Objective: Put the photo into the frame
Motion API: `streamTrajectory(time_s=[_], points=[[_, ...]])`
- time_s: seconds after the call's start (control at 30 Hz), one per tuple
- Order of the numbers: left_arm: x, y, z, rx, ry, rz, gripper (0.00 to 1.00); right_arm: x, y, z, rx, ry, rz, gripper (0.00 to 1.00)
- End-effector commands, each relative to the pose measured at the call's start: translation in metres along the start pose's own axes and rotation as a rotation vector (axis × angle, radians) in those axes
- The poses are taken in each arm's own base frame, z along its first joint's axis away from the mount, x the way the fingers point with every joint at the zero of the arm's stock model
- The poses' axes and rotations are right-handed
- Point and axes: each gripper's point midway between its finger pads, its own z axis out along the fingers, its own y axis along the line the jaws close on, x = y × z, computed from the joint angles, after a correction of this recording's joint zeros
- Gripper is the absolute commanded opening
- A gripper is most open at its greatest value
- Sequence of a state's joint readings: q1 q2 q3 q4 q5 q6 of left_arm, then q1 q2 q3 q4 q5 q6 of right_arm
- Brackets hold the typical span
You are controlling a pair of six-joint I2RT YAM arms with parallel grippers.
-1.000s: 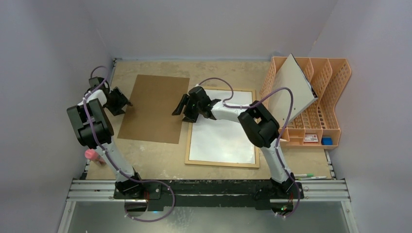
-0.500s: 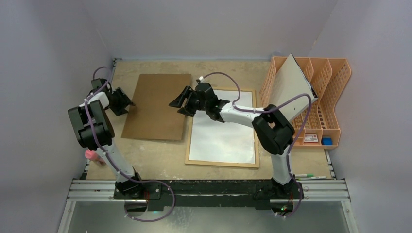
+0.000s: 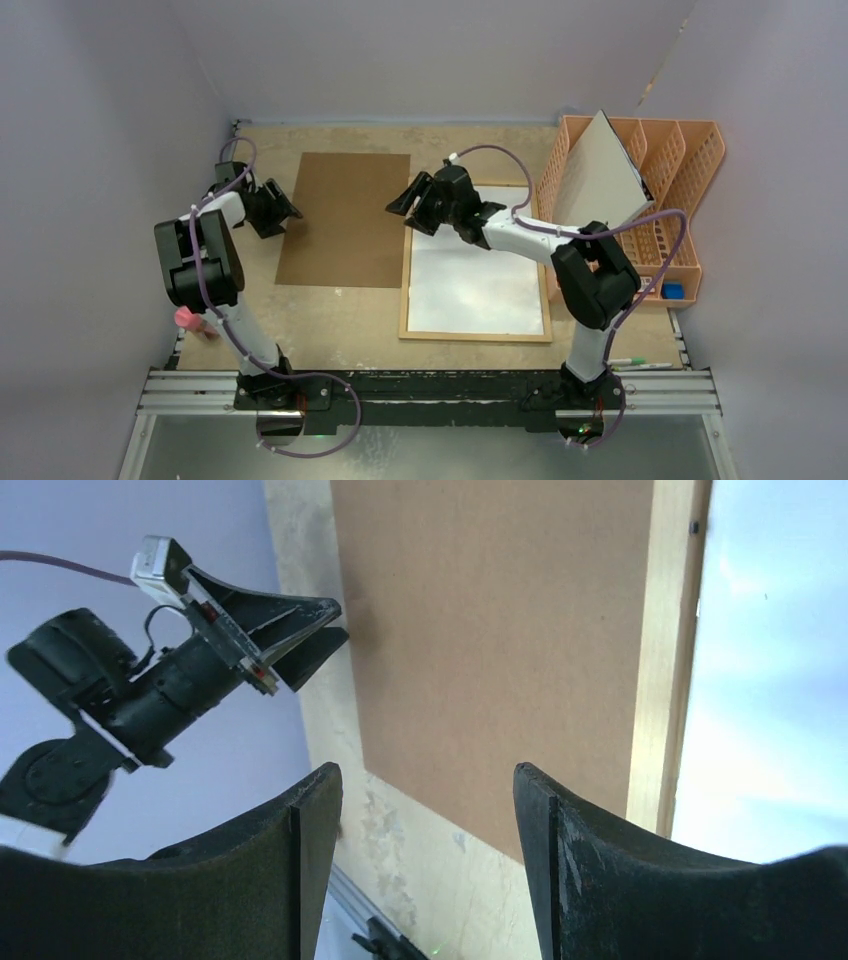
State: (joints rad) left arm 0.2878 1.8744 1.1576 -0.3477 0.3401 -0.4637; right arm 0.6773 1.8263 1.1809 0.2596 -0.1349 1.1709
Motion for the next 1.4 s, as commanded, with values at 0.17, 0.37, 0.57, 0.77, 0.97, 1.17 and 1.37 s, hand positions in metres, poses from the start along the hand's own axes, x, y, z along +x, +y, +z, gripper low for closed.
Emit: streamTrajectory(time_s=[0.17, 0.37, 0.57, 0.77, 0.97, 1.17, 1.37], points=[[0.045, 0.032, -0.009, -0.237, 0.162, -0.026, 0.67, 0.012, 0.014, 0.020, 0.124, -0.003, -0.220, 0.68], [0.006, 0.003, -0.037, -0.179, -0.008, 0.031, 0.67, 0.025, 0.009, 0.033, 0.173, 0.016, -0.276, 0.68], [-0.022, -0.006, -0.064, -0.228, -0.160, 0.039, 0.67, 0.029, -0.004, 0.047, 0.226, 0.031, -0.325, 0.69], [0.015, -0.061, -0.051, 0.110, -0.036, 0.048, 0.67, 0.031, -0.012, 0.057, 0.255, 0.038, -0.338, 0.69], [0.061, -0.050, -0.034, 0.130, 0.113, 0.029, 0.65, 0.033, -0.008, 0.061, 0.252, 0.055, -0.335, 0.69], [0.074, -0.005, -0.019, -0.083, 0.154, 0.006, 0.64, 0.029, -0.008, 0.064, 0.254, 0.054, -0.349, 0.69], [0.067, 0.058, -0.018, -0.440, 0.140, 0.021, 0.66, 0.017, -0.008, 0.064, 0.272, 0.028, -0.376, 0.69]])
